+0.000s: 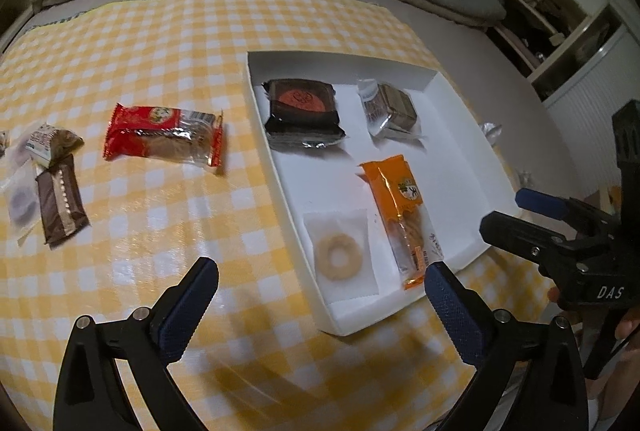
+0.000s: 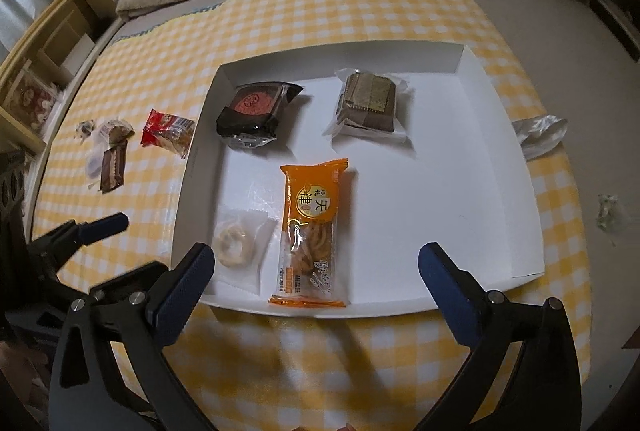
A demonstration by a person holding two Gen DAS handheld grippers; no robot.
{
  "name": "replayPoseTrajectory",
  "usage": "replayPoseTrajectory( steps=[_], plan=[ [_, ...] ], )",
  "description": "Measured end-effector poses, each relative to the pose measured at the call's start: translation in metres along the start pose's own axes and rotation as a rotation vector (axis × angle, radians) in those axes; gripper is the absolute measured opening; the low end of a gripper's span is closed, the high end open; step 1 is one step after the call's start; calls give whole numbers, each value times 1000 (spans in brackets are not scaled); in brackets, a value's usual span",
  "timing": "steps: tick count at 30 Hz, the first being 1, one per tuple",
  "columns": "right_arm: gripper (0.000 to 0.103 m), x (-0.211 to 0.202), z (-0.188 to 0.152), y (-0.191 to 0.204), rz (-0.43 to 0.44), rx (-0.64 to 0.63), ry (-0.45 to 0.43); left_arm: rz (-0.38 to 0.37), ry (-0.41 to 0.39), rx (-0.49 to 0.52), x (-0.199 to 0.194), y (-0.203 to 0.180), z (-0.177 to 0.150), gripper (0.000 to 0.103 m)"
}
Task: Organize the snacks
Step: 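Withdraw both tools from the tray toward the chocolate bars and red wrapper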
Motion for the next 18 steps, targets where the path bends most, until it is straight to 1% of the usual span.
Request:
replayPoseTrajectory(
  steps=[8, 15, 18],
  plan=[
    [103, -20, 9, 7, -15, -20, -55, -5, -48, 9, -39, 14, 20, 103],
    [103, -53, 36, 29, -8, -38, -160, 0, -119, 32, -84, 32, 40, 103],
    [103, -64, 48, 43, -3, -63, -203, 13, -170, 36, -111, 45, 51, 103]
  ],
)
Point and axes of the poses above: each gripper's, at about its wrist camera, not at the fingertips, and x roughly the way its jaws point, y to its left, z to its top, the point moved 9 cm from there along x, roughly the way its jaws point, and after that the axes turned 11 degrees about -y, right-handed, at the moved point
